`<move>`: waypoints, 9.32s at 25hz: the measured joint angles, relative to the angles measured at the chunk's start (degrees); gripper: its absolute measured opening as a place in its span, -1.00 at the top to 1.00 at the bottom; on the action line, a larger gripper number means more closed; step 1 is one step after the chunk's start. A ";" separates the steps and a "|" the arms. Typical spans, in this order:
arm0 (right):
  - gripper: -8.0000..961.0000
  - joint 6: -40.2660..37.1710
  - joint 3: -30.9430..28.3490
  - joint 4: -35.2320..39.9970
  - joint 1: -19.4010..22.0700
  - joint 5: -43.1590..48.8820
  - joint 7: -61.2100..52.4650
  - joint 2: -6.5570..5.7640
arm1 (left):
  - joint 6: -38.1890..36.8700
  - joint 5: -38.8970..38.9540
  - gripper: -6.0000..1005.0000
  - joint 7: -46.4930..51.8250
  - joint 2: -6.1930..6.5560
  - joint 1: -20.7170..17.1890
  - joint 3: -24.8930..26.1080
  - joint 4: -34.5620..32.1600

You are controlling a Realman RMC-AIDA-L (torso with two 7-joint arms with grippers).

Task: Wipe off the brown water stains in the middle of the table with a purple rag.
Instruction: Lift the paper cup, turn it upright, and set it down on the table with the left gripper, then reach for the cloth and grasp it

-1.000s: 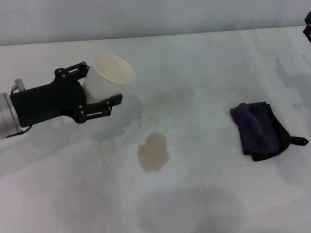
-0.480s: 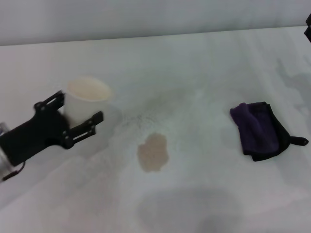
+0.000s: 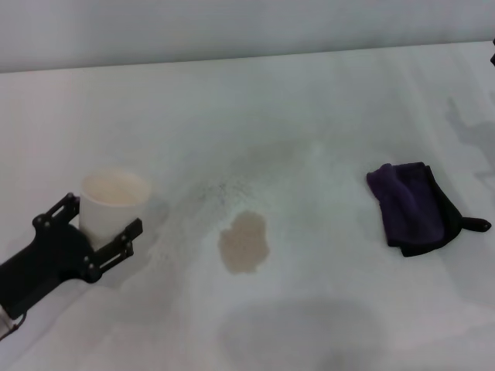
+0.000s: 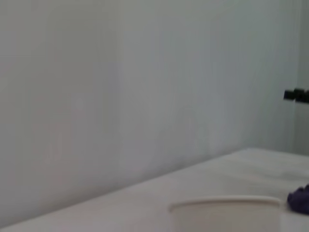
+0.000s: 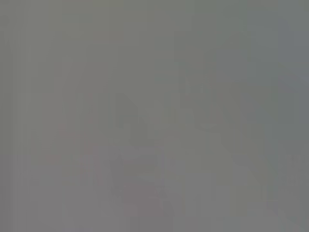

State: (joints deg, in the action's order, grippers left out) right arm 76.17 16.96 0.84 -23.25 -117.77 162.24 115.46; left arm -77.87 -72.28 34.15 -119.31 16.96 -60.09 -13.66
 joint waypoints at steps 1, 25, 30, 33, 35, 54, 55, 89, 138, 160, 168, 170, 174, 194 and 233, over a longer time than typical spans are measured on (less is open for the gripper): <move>-0.73 0.04 0.00 0.01 0.02 0.00 0.00 0.02 | 0.39 0.22 -0.56 -1.03 0.00 -0.19 0.00 0.76; -0.73 -0.61 -0.34 0.04 1.20 0.06 0.00 -0.06 | 0.83 3.61 -0.56 -14.43 -0.40 -5.46 -0.46 7.44; -0.73 -1.18 -0.40 0.03 0.91 0.01 0.00 -0.04 | 0.84 4.73 -0.56 -17.30 -0.40 -5.50 -0.41 9.34; -0.73 -1.50 -0.47 0.03 0.74 -0.03 0.00 0.00 | 0.85 5.93 -0.56 -19.80 -0.40 -5.66 -0.22 10.79; -0.73 -1.75 -0.48 0.03 0.70 -0.09 0.00 0.01 | 0.85 7.62 -0.56 -20.68 -0.39 -5.84 -0.15 11.71; -0.73 -7.99 -0.62 1.47 -1.79 -0.53 0.08 0.01 | 0.93 9.05 -0.59 -21.90 -0.32 -6.83 -0.56 13.06; -0.73 -8.33 -0.62 1.82 -1.93 -0.54 0.07 -0.01 | 0.53 9.04 -0.58 -22.21 -0.34 -7.09 -0.56 13.08; -0.72 -11.67 -0.09 3.64 -5.81 -0.08 0.09 -0.06 | -2.96 12.29 -0.59 -25.10 -0.27 -12.42 -0.46 15.96; -0.72 -9.55 -0.03 3.56 -4.25 -0.07 -0.01 0.03 | 3.27 12.67 -0.78 -17.04 -0.20 -3.88 -0.55 14.97; -0.72 -10.46 17.92 13.79 -3.22 0.25 -29.25 -0.38 | -8.60 40.22 -0.78 -23.14 0.00 -14.19 -0.12 16.14; -0.72 -18.83 32.95 43.07 -0.28 20.10 -80.74 -3.92 | -10.75 45.46 -0.78 -18.32 0.29 -11.57 -0.11 15.30; -0.72 -17.49 33.26 51.67 -0.21 31.56 -94.98 -5.11 | -10.86 45.54 -0.78 -17.96 0.33 -11.05 -0.12 14.82; -0.72 -10.37 33.35 67.25 -1.24 55.65 -116.53 -5.82 | -10.91 45.65 -0.78 -17.93 0.32 -10.46 -0.11 14.05; -0.72 12.50 59.84 72.75 -15.17 96.91 -143.39 0.10 | -10.81 45.83 -0.78 -18.43 0.69 -6.69 -0.11 11.56; 0.19 4.56 64.99 54.59 -16.96 97.65 -144.52 0.01 | -9.00 45.86 -0.78 -21.38 0.74 -5.16 -0.11 8.15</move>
State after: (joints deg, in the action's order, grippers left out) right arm 80.73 81.95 55.43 -40.21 -20.13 17.73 115.47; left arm -86.86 -26.43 12.77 -118.57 11.80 -60.20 -5.51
